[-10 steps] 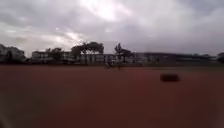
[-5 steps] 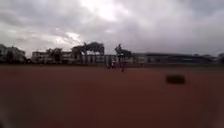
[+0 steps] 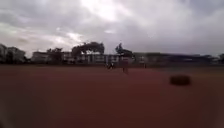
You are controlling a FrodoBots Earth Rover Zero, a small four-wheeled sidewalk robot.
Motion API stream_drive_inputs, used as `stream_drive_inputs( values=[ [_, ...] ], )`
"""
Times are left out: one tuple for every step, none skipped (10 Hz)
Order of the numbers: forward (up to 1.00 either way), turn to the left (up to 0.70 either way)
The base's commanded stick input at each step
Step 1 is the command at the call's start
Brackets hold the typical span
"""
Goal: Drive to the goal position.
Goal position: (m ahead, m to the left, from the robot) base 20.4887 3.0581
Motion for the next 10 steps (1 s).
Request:
stream_drive_inputs(
  values=[
    [0.7, 0.0],
    [0.7, 0.0],
    [0.7, 0.0],
    [0.7, 0.0],
    [0.7, 0.0],
    [0.7, 0.0],
    [0.7, 0.0],
    [0.7, 0.0],
    [0.7, 0.0],
    [0.7, 0.0]
  ],
)
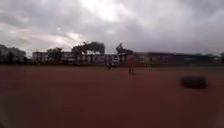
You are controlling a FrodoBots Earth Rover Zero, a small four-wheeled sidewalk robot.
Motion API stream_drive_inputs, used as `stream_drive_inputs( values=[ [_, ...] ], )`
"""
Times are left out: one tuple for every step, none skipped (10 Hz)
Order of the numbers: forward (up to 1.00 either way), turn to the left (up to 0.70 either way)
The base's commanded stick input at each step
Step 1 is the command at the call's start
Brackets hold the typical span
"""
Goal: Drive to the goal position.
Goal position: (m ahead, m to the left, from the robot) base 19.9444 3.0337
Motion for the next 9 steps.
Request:
stream_drive_inputs(
  values=[
    [0.7, 0.0],
    [0.7, 0.0],
    [0.7, 0.0],
    [0.7, 0.0],
    [0.7, 0.0],
    [0.7, 0.0],
    [0.7, 0.0],
    [0.7, 0.0],
    [0.7, 0.0]
  ],
)
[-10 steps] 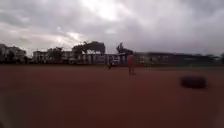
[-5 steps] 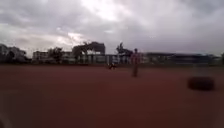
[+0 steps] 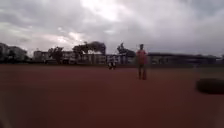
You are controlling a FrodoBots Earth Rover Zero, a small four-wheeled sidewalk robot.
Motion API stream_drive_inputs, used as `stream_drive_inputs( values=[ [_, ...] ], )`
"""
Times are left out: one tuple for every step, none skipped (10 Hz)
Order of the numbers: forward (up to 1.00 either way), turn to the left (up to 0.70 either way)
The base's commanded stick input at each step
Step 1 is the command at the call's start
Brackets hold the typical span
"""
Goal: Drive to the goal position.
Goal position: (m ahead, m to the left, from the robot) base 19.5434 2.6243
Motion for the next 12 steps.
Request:
stream_drive_inputs(
  values=[
    [0.7, 0.0],
    [0.7, 0.0],
    [0.7, 0.0],
    [0.7, 0.0],
    [0.7, 0.0],
    [0.7, 0.0],
    [0.7, 0.0],
    [0.7, 0.0],
    [0.7, 0.0],
    [0.7, 0.0],
    [0.7, 0.0],
    [0.7, 0.0]
  ],
)
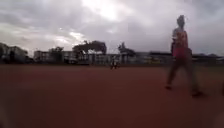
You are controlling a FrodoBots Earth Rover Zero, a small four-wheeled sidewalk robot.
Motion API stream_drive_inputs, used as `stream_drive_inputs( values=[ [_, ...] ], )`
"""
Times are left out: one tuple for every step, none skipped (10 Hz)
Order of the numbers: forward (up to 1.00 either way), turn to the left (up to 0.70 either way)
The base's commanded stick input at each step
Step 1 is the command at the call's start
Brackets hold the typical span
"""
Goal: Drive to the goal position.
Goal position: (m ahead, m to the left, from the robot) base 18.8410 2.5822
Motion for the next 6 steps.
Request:
stream_drive_inputs(
  values=[
    [0.7, 0.0],
    [0.7, 0.0],
    [0.7, 0.0],
    [0.7, 0.0],
    [0.7, 0.0],
    [0.7, 0.0]
  ],
)
